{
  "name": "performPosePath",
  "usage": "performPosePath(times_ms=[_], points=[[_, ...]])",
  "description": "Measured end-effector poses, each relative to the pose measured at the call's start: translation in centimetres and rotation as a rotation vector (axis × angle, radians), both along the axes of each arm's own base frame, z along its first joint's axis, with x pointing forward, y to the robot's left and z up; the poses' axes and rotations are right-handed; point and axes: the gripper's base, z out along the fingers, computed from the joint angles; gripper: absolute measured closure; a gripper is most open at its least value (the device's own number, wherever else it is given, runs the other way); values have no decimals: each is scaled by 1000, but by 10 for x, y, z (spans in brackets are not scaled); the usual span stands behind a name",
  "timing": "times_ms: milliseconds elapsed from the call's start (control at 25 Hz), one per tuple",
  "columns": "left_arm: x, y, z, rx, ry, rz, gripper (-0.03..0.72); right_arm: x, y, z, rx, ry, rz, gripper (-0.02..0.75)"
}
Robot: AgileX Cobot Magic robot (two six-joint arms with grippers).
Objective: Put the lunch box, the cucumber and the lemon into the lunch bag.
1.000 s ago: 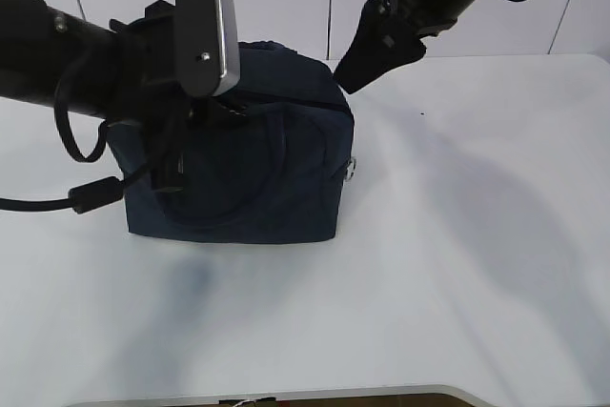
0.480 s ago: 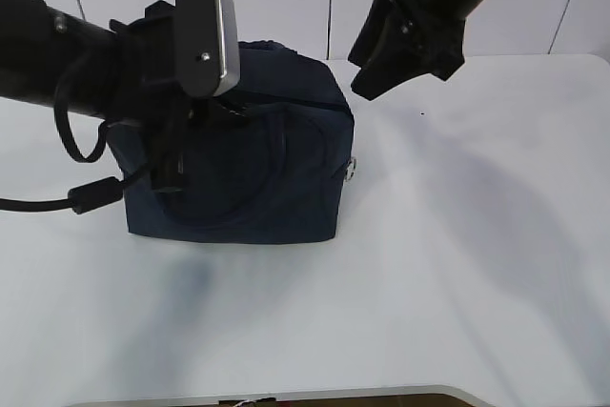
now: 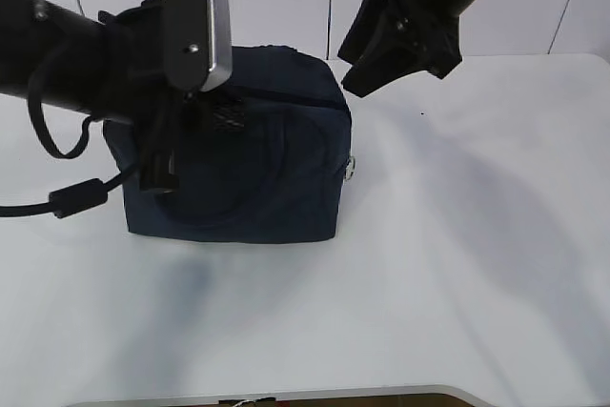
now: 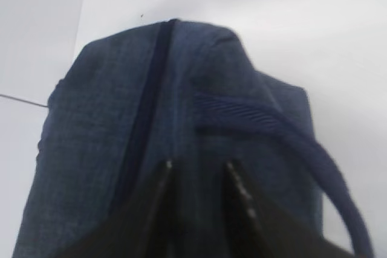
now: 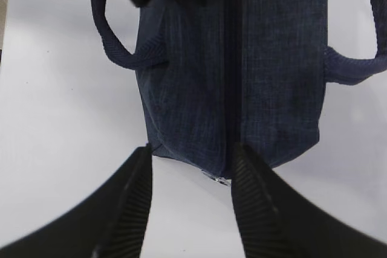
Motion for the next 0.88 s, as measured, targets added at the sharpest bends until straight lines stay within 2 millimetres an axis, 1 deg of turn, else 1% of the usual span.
performPosePath(times_ms=[40,120,160,240,400,520,720,800,880], points=[[-2,1,2,-1,4,-9,460,0,0,0,0,-1,1,384],[-6,2,6,-3,18,-30,370,-1,0,2,1,-7,3,384],[-8,2,8,-6,19,-37,340,-2,0,4,4,-11,3,384],[-12,3,13,-11,19,-51,314,-5,-1,9,8,-24,3,384],[-19,6,20,-10,23,-84,300,-14,-4,24,18,-57,6,384],[-28,10,28,24,9,-135,298,-20,-6,33,24,-78,8,384],[-44,22,28,216,0,-280,298,-28,-8,46,36,-105,6,383],[-47,28,31,277,-15,-288,298,-32,-9,51,42,-117,2,383],[-47,35,35,325,-36,-253,298,-35,-10,56,50,-120,-10,384]])
